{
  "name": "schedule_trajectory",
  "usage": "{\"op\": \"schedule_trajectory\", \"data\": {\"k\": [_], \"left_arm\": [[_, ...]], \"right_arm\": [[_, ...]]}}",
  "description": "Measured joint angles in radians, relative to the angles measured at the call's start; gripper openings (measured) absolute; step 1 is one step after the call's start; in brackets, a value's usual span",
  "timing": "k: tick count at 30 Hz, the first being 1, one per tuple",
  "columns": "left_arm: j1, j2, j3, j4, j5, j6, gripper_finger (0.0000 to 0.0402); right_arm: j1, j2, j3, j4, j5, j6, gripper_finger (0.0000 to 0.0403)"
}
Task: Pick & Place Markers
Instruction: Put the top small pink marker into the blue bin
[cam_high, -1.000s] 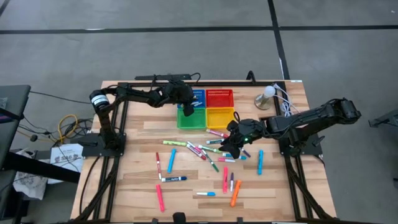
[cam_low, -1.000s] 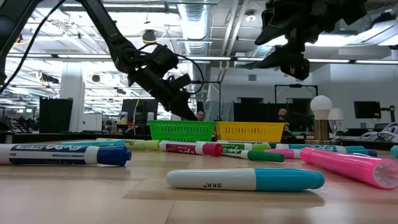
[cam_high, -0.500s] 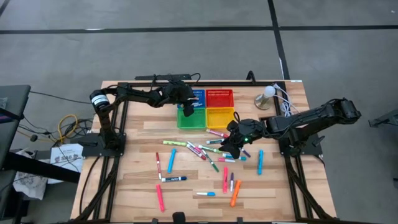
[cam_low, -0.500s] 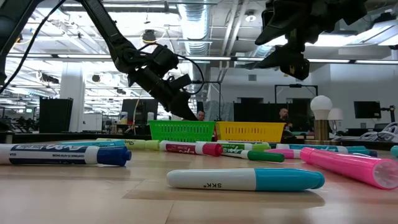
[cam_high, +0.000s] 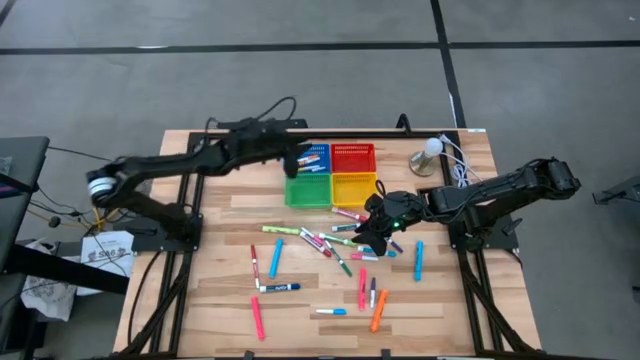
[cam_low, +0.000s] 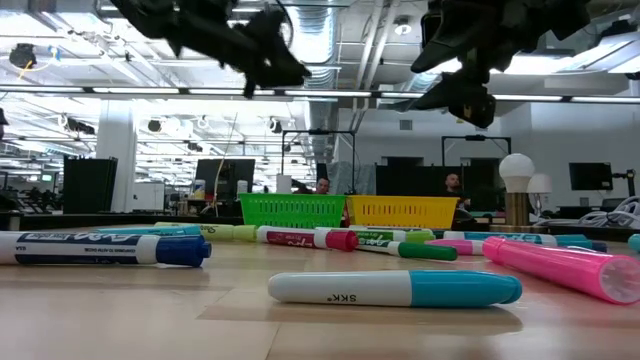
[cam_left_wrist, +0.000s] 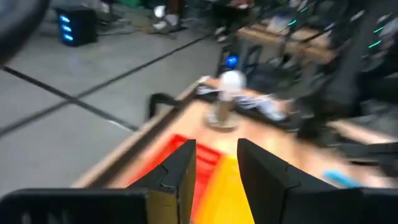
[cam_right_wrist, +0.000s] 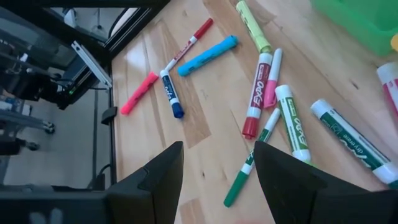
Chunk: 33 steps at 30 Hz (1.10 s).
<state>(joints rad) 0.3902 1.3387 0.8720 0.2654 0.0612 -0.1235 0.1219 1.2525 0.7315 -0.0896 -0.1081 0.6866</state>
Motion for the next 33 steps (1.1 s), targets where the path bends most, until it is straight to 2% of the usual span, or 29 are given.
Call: {"op": "schedule_trajectory", "data": {"k": [10,18,26,30,33], "left_arm": [[-0.278,-0.254,-0.162,0.004,0.004,-0.191,0.0116],[-0.488,-0.282,-0.217,0.005,-0.012,-0.540,0.0117],[-0.726,-0.222,-0.264,0.002,-0.232,-0.940,0.0118],[-0.825,-0.171,-0.264,0.004,-0.372,-1.019,0.0118],[-0.868,-0.123,-0.264,0.004,-0.421,-1.035,0.0118]], "right_arm": [[0.000,0.000,0.000,-0.011,0.001,-0.085,0.0186],[0.000,0.000,0.000,-0.023,0.001,-0.199,0.0186],[0.000,0.000,0.000,-0.052,0.001,-0.270,0.0189],[0.001,0.000,0.000,-0.075,0.001,-0.278,0.0187],[0.001,0.000,0.000,-0.075,0.001,-0.293,0.0185]]}}
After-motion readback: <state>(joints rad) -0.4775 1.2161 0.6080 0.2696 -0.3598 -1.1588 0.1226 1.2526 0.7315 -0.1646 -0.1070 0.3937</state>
